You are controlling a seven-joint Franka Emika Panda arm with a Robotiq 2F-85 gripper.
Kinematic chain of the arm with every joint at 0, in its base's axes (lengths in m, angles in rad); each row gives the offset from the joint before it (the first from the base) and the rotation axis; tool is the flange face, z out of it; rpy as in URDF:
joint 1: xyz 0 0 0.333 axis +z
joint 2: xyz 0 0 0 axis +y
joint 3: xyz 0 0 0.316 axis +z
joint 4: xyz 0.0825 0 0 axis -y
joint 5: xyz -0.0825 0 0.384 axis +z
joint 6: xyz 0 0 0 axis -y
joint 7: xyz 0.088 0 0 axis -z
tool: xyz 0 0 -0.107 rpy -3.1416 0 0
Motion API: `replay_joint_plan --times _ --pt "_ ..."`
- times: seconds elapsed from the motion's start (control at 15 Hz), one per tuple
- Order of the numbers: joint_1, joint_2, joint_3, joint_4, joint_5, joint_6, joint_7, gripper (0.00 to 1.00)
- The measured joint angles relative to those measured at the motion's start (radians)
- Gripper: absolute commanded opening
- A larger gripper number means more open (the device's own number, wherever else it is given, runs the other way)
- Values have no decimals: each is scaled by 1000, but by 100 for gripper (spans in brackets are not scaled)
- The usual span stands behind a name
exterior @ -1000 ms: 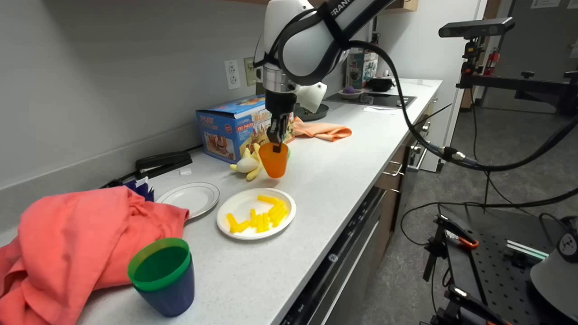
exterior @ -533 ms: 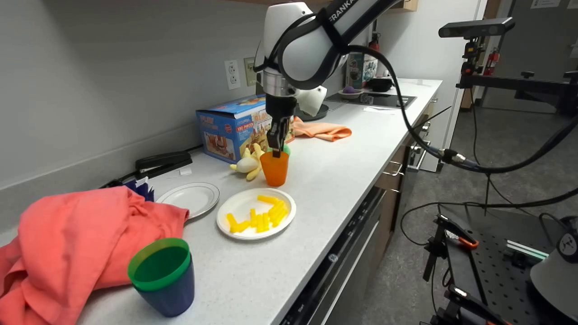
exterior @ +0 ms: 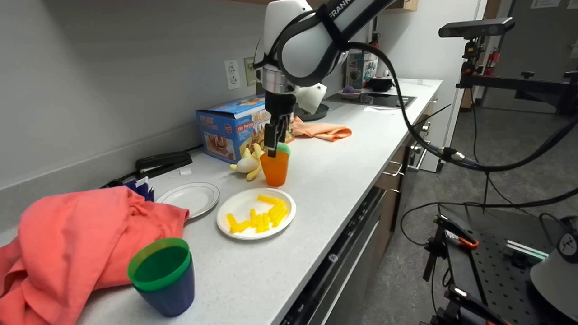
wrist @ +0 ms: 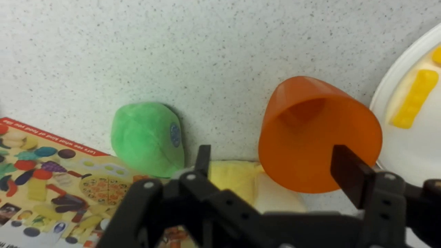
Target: Remove the fries from the cup and put them on the plate
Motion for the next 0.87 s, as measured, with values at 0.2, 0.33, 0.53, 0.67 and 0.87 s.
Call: replay_joint_plan --times 0.2,0.33,0.53,0.67,0.87 --pt "1 -21 0 4 -1 -4 2 100" --pt "5 -38 0 4 -2 -5 2 100" --pt "16 -65 0 4 -2 -6 2 100" --pt "24 -83 1 4 -2 -6 2 100" --pt "30 -101 1 4 -5 -8 12 100"
